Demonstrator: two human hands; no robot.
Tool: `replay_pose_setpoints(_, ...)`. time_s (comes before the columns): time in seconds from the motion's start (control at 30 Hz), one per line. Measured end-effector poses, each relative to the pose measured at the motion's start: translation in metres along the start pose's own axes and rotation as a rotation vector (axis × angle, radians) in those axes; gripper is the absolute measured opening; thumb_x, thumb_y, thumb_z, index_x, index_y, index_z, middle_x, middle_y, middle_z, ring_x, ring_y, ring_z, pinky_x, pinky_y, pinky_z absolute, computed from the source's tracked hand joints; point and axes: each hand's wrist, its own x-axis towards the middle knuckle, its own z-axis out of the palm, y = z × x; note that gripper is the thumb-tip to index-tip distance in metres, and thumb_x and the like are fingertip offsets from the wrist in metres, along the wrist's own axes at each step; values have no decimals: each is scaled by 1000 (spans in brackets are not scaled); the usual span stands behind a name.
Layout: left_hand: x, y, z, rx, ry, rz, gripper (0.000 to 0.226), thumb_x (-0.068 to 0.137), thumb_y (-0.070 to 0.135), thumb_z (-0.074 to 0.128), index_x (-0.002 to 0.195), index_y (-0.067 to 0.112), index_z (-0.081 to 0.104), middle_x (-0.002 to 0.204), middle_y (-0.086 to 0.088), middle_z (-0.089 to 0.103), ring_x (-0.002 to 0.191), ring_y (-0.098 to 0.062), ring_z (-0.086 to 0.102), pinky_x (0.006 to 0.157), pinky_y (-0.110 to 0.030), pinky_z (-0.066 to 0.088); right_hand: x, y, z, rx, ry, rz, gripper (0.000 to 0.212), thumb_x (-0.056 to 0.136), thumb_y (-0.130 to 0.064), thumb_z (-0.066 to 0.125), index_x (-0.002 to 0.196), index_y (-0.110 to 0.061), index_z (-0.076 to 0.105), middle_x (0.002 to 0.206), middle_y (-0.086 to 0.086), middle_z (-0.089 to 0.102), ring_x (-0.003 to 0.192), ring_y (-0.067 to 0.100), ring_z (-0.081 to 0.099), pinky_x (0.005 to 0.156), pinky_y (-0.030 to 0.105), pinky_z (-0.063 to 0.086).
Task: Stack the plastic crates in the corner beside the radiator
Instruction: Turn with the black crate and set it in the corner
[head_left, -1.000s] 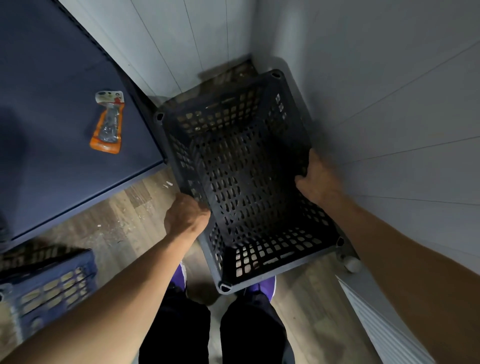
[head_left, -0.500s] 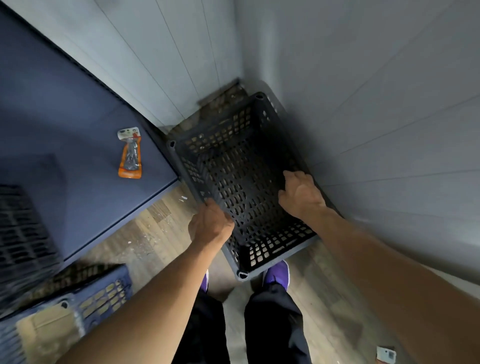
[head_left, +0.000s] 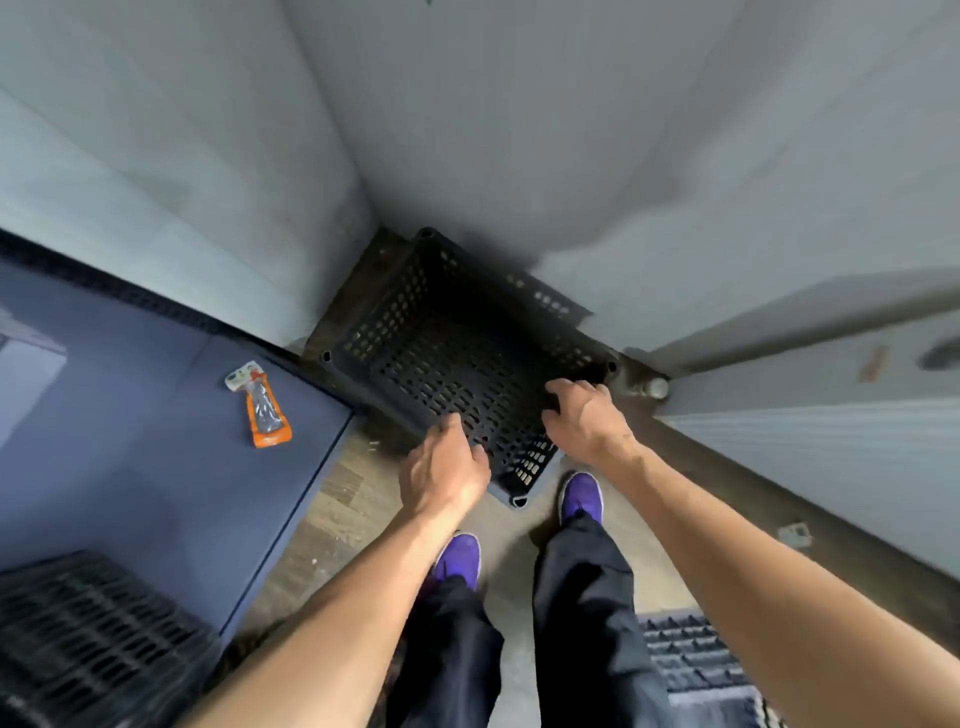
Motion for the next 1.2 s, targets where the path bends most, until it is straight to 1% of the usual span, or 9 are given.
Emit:
replay_pose_setpoints(0.07,-15,1,-1,33,-12,56,45,97,33,49,139,20,40,136,-8,55,120,-29,56,95,-39,44,-23,15,12,71,15,50,51,94,-22,46,145,-16,44,136,14,52,129,35,39,107,39,36)
replay_pose_setpoints(0.17,-35,13,12,127,-60,133,44,96,34,49,137,20,42,136,-9,54,122,-32,53,98,-39,41,-54,49,36,150,11,117,49,89,-25,47,137,-17,50,129,14,58,126,34,46,106,40,38)
replay_pose_setpoints(0.23,-48,26,29,198,-94,177,43,96,34,49,136,20,43,136,-8,53,121,-32,53,99,-38,40,-78,69,45,206,27,160,48,89,-25,49,136,-16,50,129,15,57,125,36,46,104,40,40)
replay_pose_setpoints(0.37,-79,64,81,305,-161,346,44,96,36,47,136,20,41,134,-6,53,122,-31,52,99,-39,39,-124,120,65,358,73,273,53,92,-22,49,144,-17,44,138,15,51,131,34,39,108,38,36)
replay_pose_setpoints(0.47,-112,89,124,391,-194,490,47,96,37,47,139,20,40,132,-5,55,120,-30,55,98,-39,40,-155,163,86,473,124,343,53,93,-21,48,145,-17,44,140,13,50,133,33,39,110,35,33)
replay_pose_setpoints(0.67,-202,123,210,565,-252,694,46,97,38,44,139,18,39,128,-7,56,117,-31,55,96,-41,41,-248,260,144,661,213,494,52,92,-23,46,143,-16,45,140,12,52,132,31,43,108,37,37)
replay_pose_setpoints(0.8,-269,125,268,690,-308,815,47,96,39,43,137,16,41,128,-9,57,115,-32,56,92,-40,44,-324,323,195,761,247,593,52,93,-24,46,144,-16,44,139,13,52,131,33,43,104,42,40)
replay_pose_setpoints(0.97,-344,117,334,827,-382,921,44,95,38,45,132,15,45,125,-10,59,112,-33,58,90,-40,45,-411,386,269,927,276,723,51,97,-25,44,147,-18,40,140,10,49,132,30,42,105,43,41)
replay_pose_setpoints(1.2,-404,115,402,986,-426,1110,45,95,36,46,134,15,44,125,-7,60,112,-31,59,90,-40,46,-474,417,347,1118,317,890,50,98,-23,44,147,-19,40,140,10,49,131,30,44,103,43,42)
